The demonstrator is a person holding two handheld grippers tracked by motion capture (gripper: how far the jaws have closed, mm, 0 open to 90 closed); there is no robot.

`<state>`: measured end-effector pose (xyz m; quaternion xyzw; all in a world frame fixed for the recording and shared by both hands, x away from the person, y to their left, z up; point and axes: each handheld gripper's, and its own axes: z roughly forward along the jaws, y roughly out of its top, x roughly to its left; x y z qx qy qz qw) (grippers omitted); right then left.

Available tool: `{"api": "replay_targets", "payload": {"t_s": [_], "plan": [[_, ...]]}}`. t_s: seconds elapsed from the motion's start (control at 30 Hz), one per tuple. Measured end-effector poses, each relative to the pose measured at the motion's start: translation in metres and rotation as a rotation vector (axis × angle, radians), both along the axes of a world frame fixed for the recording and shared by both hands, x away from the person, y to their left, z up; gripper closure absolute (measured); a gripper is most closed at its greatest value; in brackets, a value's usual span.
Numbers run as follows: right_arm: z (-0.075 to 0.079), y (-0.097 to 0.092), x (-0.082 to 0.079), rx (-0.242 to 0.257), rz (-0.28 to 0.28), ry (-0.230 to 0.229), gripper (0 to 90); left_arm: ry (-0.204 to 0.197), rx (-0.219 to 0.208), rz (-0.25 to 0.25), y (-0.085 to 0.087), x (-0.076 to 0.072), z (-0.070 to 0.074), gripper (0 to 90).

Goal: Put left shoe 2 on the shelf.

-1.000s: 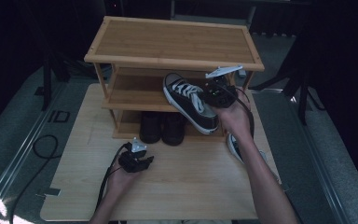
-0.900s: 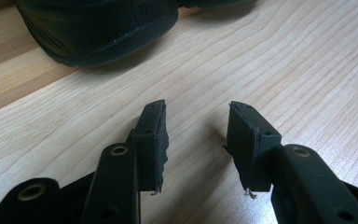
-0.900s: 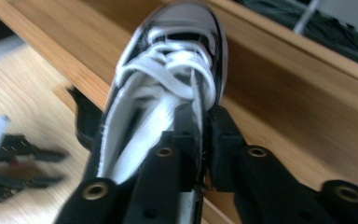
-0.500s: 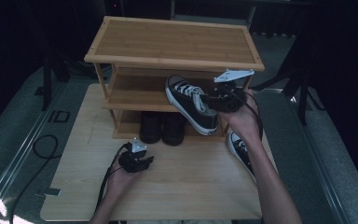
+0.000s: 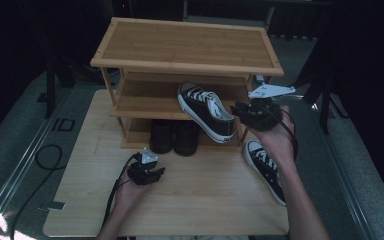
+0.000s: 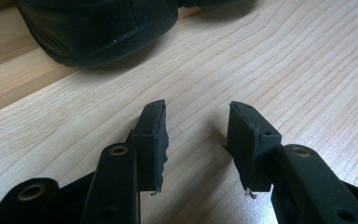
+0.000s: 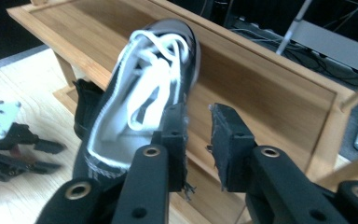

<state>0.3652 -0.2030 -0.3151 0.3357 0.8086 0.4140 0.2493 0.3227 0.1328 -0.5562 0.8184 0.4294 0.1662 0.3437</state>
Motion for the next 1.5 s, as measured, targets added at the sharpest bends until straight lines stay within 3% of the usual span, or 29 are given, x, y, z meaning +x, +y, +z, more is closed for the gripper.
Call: {"api": "replay_targets", "payload": {"t_s": [0.23,0.73,0.93,1.1,1.5], "plan": [[-0.013,-0.011,-0.008,-0.012,-0.021,0.025,89.9,-0.001,0.004,-0.002,-0.001,0.000,0.000,58.0],[-0.055,-0.014,-0.038,-0.026,0.012,0.074,90.0,-0.004,0.027,-0.018,-0.010,0.000,0.002,62.1],[-0.062,-0.015,-0.042,-0.030,0.018,0.084,90.0,-0.034,0.057,-0.056,-0.029,0.001,0.002,65.1],[-0.064,-0.017,-0.046,-0.026,0.019,0.083,90.0,-0.038,0.043,-0.069,-0.045,0.006,0.002,67.4],[-0.063,-0.013,-0.054,-0.037,0.044,0.065,90.0,-0.085,0.032,-0.161,-0.116,0.025,0.008,68.8]]}}
